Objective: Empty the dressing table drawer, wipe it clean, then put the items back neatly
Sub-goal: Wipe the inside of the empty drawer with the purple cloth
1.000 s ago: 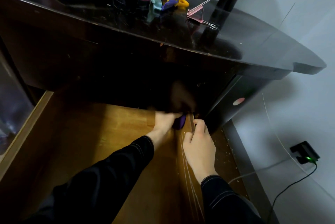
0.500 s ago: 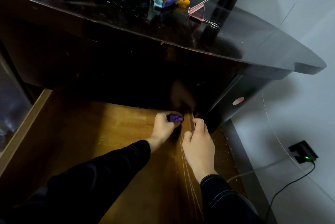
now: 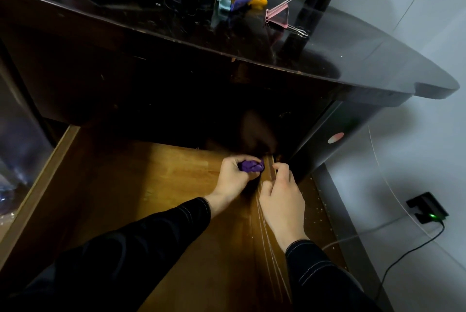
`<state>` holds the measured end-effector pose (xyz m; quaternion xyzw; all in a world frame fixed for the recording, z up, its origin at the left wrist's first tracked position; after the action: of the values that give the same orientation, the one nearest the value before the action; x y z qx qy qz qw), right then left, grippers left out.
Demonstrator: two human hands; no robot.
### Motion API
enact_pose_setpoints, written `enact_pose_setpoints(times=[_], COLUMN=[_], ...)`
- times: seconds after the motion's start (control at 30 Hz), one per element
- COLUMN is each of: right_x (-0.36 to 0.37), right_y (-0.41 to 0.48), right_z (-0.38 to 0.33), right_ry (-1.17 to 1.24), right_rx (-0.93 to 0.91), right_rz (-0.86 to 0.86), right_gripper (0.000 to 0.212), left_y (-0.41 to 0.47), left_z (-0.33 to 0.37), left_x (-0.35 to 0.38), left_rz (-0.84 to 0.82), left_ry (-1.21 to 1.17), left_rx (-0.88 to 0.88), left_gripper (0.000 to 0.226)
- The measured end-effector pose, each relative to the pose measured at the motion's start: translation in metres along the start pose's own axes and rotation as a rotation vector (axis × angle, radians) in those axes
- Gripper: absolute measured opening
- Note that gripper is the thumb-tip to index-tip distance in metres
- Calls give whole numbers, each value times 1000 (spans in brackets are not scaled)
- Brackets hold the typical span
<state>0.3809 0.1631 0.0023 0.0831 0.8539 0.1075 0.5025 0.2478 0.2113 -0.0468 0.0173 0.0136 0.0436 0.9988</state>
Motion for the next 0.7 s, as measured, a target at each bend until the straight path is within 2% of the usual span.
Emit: enact_pose_setpoints(times=[0.13,0.23,0.33,0.43,0.5,0.57,0.6,0.67,0.7], right_x=[1,1,-1,-1,-1,0,1,2,2], right_y=[1,1,1,1,1,1,1,1,2], right_z=[3,3,1,0,2,3,3,5,5], right_ry=[-10,-11,1,13,32,35,37,41,39], right_rx=[10,5,1,0,3,-2,-7,-11,-11], right_rz=[0,-4,11,6,2,4,6,6,6], right_gripper=[37,37,35,34,33,33,34,34,34], left_y=[0,12,30,40,32,13,3,-9,-7], left_z=[5,-3,-22,-33,-32,-42,-47,-50,-49], left_x=[7,5,-2,1,11,16,12,4,2], left_rz=[-34,51,137,90,15,-64,-48,12,9], left_ry=[-103,-123,-91,160,336,532,710,1071,1137], left_rx=[-18,-107,-237,-228,-96,29,111,264,288], left_gripper=[30,19,30,36,40,57,64,63,59])
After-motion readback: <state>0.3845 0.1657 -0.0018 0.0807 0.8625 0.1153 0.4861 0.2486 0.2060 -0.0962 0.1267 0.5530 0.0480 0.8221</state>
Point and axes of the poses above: each hand's wrist, its own y-axis towards the middle knuckle, its own x-axis out of the palm, z = x × y, the point moved 8 cm from there along y, towards the middle knuckle, and after that the axes turned 8 degrees about y, right-handed, at the moved point
